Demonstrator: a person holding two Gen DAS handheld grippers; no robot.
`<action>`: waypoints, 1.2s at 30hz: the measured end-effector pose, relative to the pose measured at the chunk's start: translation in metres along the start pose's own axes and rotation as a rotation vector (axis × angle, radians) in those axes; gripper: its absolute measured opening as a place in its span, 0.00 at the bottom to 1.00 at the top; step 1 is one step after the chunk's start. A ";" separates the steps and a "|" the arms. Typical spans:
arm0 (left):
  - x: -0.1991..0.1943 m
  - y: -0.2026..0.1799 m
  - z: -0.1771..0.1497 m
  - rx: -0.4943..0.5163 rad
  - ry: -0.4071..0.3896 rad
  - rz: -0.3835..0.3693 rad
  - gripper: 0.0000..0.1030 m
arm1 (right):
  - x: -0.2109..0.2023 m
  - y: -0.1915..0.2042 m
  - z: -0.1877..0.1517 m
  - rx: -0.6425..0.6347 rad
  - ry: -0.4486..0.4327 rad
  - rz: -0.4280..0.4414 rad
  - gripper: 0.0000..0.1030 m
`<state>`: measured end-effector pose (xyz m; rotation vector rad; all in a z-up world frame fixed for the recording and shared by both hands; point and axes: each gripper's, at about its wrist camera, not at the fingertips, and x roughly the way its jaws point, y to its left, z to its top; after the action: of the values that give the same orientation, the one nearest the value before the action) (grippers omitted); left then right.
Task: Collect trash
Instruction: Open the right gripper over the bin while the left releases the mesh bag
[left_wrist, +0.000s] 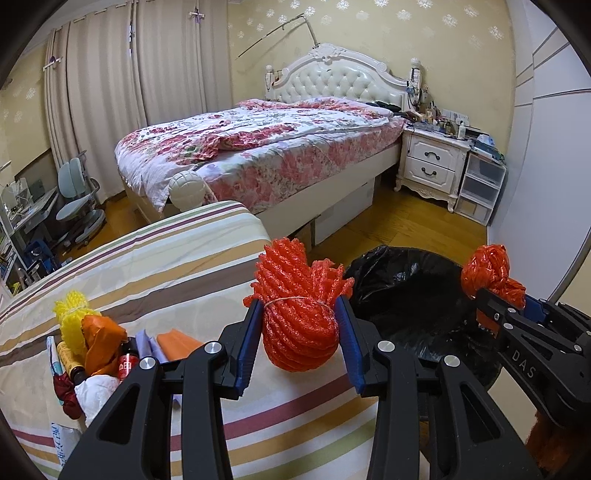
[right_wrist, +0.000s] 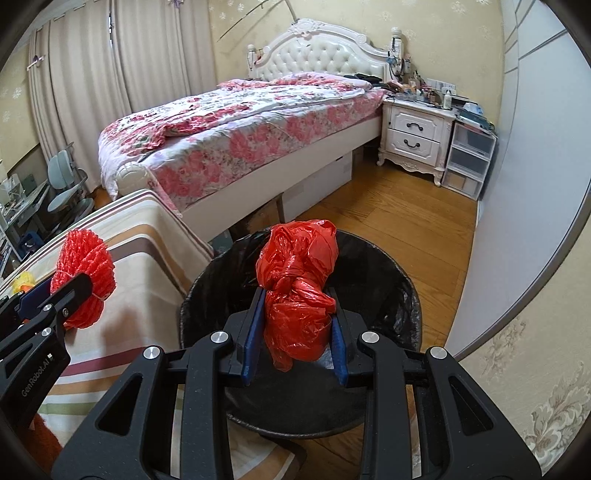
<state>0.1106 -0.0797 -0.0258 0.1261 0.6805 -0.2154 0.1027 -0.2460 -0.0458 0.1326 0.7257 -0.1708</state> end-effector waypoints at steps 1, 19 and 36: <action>0.003 -0.002 0.000 0.004 0.003 -0.001 0.39 | 0.001 0.000 0.000 0.002 0.002 -0.002 0.30; 0.040 -0.024 0.006 0.037 0.057 -0.012 0.39 | 0.023 -0.015 0.002 0.027 0.034 -0.034 0.30; 0.051 -0.036 0.009 0.057 0.074 -0.016 0.40 | 0.032 -0.026 0.002 0.053 0.048 -0.052 0.30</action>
<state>0.1463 -0.1246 -0.0529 0.1843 0.7498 -0.2462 0.1221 -0.2750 -0.0670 0.1691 0.7728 -0.2372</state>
